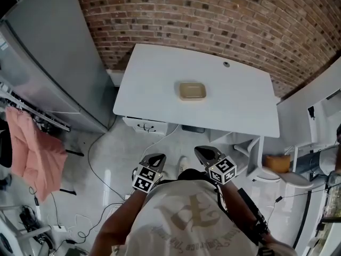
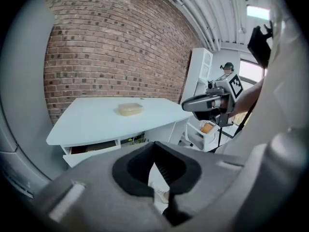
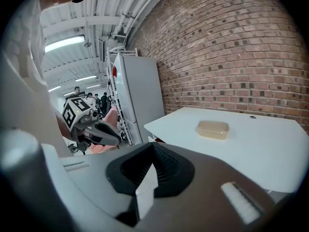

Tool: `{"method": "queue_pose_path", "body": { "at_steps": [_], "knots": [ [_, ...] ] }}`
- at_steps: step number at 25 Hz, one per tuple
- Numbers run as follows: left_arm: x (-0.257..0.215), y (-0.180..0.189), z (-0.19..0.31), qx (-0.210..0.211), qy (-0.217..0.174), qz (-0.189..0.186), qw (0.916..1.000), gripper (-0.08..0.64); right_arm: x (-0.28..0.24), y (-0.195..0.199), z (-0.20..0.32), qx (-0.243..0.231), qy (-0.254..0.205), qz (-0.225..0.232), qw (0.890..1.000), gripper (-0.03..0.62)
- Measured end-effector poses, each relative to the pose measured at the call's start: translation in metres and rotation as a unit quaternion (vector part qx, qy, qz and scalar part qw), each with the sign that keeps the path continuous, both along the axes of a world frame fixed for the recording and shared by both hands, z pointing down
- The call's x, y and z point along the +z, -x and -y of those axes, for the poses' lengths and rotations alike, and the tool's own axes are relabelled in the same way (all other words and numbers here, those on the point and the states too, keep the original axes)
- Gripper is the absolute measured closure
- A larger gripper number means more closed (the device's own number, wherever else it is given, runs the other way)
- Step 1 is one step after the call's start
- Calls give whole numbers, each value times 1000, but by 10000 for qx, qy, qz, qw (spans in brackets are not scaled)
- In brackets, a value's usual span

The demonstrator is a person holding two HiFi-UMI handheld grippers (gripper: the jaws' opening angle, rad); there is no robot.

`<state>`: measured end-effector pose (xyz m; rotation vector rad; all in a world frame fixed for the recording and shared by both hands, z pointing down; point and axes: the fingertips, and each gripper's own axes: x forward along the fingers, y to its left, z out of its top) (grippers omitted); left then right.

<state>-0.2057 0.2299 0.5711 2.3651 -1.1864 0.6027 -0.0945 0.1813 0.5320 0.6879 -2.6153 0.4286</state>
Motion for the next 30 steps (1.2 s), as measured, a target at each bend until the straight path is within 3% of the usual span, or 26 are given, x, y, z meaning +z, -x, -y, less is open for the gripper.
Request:
{"method": "queue_pose_path", "body": {
  "at_steps": [11, 30],
  "knots": [
    [7, -22, 24, -8, 59, 105, 9999, 557, 14, -29, 35, 134, 96, 59, 9998, 584],
    [6, -107, 166, -342, 270, 279, 9987, 557, 23, -130, 190, 146, 245, 342, 9990, 584]
  ]
}}
